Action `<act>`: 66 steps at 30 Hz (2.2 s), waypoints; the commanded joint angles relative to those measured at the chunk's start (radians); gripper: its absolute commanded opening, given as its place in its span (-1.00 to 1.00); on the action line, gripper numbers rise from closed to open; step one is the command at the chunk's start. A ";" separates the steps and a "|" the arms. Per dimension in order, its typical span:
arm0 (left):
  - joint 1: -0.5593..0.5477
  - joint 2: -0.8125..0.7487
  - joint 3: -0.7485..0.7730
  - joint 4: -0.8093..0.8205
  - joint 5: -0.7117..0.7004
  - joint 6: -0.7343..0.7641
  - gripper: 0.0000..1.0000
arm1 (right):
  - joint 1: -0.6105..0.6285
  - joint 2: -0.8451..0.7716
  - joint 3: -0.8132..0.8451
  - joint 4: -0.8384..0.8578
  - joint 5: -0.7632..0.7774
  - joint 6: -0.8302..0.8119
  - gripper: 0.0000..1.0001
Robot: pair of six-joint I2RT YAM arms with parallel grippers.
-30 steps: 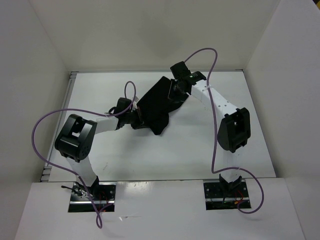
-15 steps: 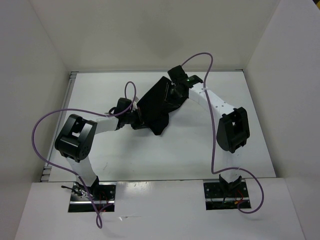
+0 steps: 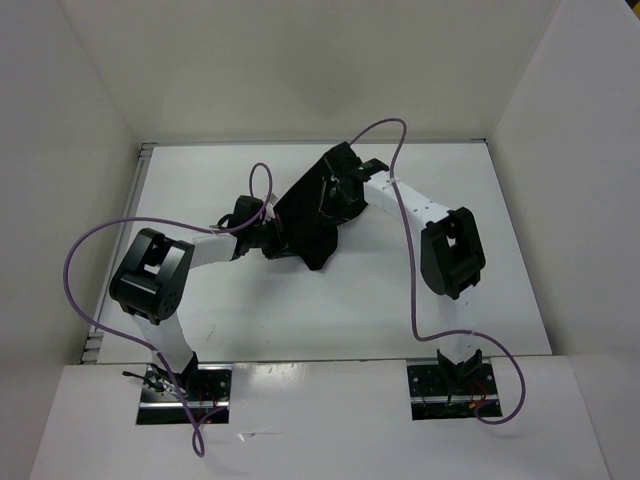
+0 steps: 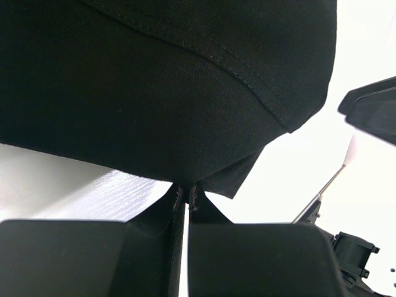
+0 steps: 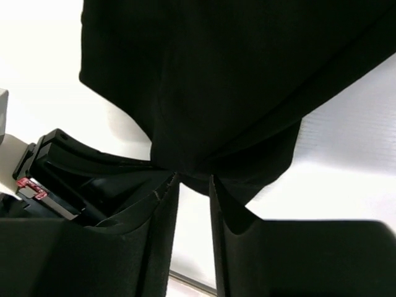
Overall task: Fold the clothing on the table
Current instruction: Flatten the skirt out
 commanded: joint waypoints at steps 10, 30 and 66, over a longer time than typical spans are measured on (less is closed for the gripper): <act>0.003 0.013 -0.011 0.018 0.032 0.030 -1.00 | 0.026 0.051 -0.007 0.047 -0.019 0.009 -0.50; 0.003 0.013 -0.011 0.027 0.032 0.030 -1.00 | 0.036 -0.055 0.089 -0.043 0.090 -0.029 -1.00; 0.021 0.023 -0.011 0.018 0.042 0.030 -1.00 | -0.063 -0.347 -0.233 0.022 -0.001 -0.007 -0.27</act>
